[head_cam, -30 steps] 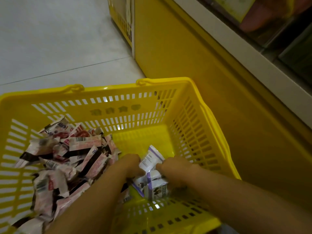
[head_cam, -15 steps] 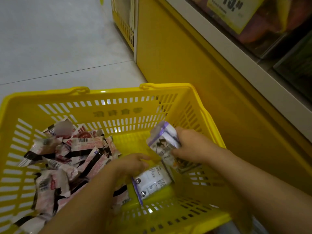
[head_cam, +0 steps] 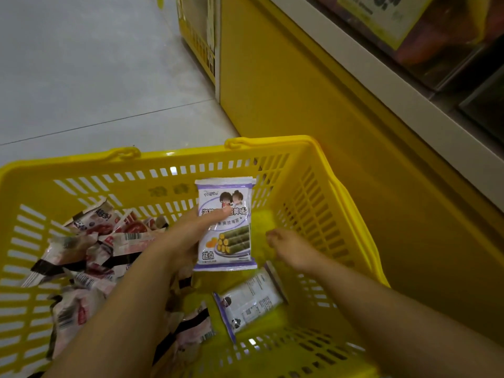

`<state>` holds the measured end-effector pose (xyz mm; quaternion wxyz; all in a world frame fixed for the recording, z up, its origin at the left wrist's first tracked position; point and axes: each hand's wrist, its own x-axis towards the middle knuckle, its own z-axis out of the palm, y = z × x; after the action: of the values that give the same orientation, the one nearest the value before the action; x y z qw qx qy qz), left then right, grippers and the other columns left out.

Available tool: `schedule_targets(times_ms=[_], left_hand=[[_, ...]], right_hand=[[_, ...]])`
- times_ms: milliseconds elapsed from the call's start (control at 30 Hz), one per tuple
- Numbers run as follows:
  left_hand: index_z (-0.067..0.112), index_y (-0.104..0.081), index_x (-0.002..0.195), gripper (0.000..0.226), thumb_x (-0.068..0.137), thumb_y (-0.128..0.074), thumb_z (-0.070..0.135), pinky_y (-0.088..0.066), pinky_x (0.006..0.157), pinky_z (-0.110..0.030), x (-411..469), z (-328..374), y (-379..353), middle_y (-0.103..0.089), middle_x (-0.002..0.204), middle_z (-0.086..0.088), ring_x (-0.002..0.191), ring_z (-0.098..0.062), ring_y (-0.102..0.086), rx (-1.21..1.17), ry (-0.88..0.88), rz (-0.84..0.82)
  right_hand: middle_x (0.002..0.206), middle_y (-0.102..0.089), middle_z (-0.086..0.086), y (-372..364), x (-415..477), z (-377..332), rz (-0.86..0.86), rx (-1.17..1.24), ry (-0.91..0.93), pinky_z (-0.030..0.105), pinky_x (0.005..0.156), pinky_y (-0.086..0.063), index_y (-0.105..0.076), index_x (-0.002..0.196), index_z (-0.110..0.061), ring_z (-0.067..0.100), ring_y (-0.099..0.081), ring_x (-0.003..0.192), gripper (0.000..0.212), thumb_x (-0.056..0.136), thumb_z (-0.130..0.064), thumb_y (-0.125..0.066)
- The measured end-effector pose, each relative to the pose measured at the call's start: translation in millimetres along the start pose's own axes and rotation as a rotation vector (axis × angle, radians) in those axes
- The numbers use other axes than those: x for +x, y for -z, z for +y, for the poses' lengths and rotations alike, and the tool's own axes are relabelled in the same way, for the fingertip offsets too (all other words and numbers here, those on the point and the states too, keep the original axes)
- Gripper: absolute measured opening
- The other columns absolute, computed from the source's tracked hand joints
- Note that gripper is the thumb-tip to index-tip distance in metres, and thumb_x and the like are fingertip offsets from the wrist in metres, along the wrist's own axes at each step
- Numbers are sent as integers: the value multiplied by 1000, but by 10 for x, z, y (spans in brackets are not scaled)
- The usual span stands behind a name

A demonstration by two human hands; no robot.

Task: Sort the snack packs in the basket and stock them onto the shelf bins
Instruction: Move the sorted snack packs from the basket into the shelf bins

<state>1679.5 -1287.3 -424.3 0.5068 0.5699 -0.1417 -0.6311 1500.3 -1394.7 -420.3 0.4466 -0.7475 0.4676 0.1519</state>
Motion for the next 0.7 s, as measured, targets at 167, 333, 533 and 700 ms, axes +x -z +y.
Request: schedule_targets(times_ms=[167, 333, 533, 700], left_hand=[[27, -55, 128, 64, 70, -77, 43, -51, 93, -49, 44, 4, 62, -70, 115, -2, 100, -25, -69, 238, -27, 139], [32, -55, 122, 48, 79, -74, 40, -50, 64, -21, 48, 37, 5, -69, 107, 9, 86, -4, -68, 378, -46, 190], [24, -50, 130, 57, 80, -73, 38, -48, 68, -23, 17, 113, -77, -68, 113, 3, 95, -13, -67, 423, -57, 186], [24, -50, 130, 56, 80, -72, 40, -45, 62, -18, 15, 181, -91, -68, 111, 5, 89, -6, -66, 468, -83, 210]], right_hand=[[143, -33, 12, -398, 160, 177, -350, -606, 40, 45, 94, -49, -25, 146, -20, 36, -47, 123, 73, 86, -17, -66], [142, -32, 13, -472, 199, 224, -435, -715, 32, 46, 99, -44, -33, 142, -18, 38, -44, 125, 69, 85, -31, -68], [140, -36, 21, -484, 132, 97, -487, -895, 89, 42, 96, -44, -54, 125, -1, 31, -25, 138, 46, 90, -30, -63], [128, -55, 17, -435, 123, 107, -474, -773, 124, 35, 88, -45, -55, 125, 1, 31, -52, 118, 46, 89, -26, -65]])
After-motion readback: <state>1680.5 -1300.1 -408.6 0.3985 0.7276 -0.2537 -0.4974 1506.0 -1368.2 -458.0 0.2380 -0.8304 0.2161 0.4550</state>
